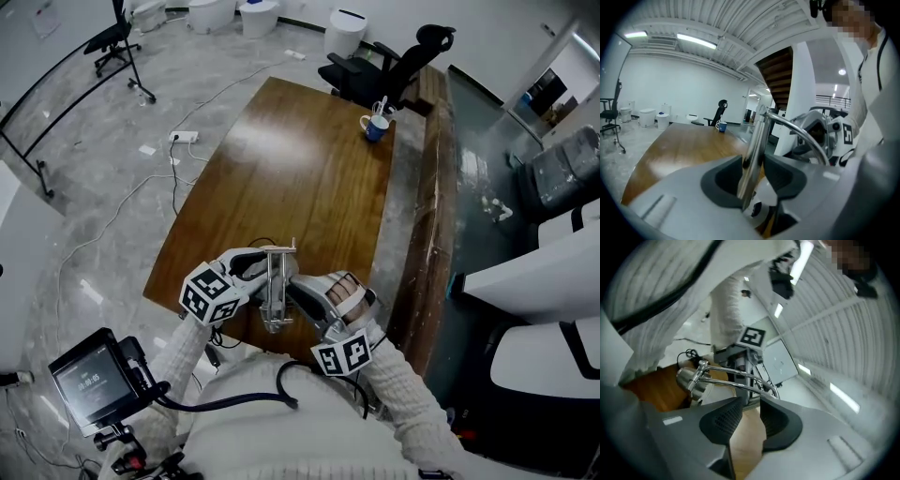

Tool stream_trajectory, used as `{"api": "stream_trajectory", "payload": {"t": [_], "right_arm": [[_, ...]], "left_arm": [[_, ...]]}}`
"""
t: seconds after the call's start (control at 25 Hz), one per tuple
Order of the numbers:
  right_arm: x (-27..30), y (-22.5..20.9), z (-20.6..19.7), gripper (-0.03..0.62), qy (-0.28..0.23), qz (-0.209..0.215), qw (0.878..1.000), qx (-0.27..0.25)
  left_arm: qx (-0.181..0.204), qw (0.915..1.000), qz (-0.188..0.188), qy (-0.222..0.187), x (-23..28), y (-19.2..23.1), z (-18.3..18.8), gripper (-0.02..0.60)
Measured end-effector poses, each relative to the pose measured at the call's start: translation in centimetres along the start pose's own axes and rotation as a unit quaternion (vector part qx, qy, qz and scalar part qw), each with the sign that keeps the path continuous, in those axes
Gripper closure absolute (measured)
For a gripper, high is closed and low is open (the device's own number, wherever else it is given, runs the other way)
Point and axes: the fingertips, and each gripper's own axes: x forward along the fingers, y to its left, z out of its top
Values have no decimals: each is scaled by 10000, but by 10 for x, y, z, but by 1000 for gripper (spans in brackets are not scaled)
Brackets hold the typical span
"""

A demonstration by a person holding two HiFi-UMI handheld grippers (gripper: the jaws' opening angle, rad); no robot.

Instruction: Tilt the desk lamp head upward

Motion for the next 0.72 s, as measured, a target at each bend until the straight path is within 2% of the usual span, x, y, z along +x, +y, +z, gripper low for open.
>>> {"api": "stream_trajectory", "payload": {"t": [0.08, 0.2, 0.24, 0.36, 0.44, 0.56, 0.72], "right_arm": [[0, 1, 7, 485, -197, -90, 9961, -852], [-5, 0, 9, 475, -480, -235, 9883, -1426], [-8, -1, 11, 442, -606, -284, 9857, -1545], [-6, 6, 23, 403, -932, -226, 9770, -1903], [0, 17, 28, 395, -1116, -108, 9705, -2135], [8, 15, 39, 390, -1376, -219, 9607, -2400], [19, 17, 44, 396, -1483, -191, 9568, -2494]], "left_arm": [[0, 9999, -150, 38, 1, 0, 1, 436], [-42, 9995, -322, 43, 2, -1, 2, 431], [-42, 9993, -360, 46, 3, -1, 3, 431], [-126, 9991, -411, -8, 2, 0, 3, 426], [-240, 9990, -363, -88, 3, 1, 2, 420], [-260, 9993, -240, -143, 6, 2, 1, 419], [-196, 9996, -157, -94, 8, 5, -1, 419]]}}
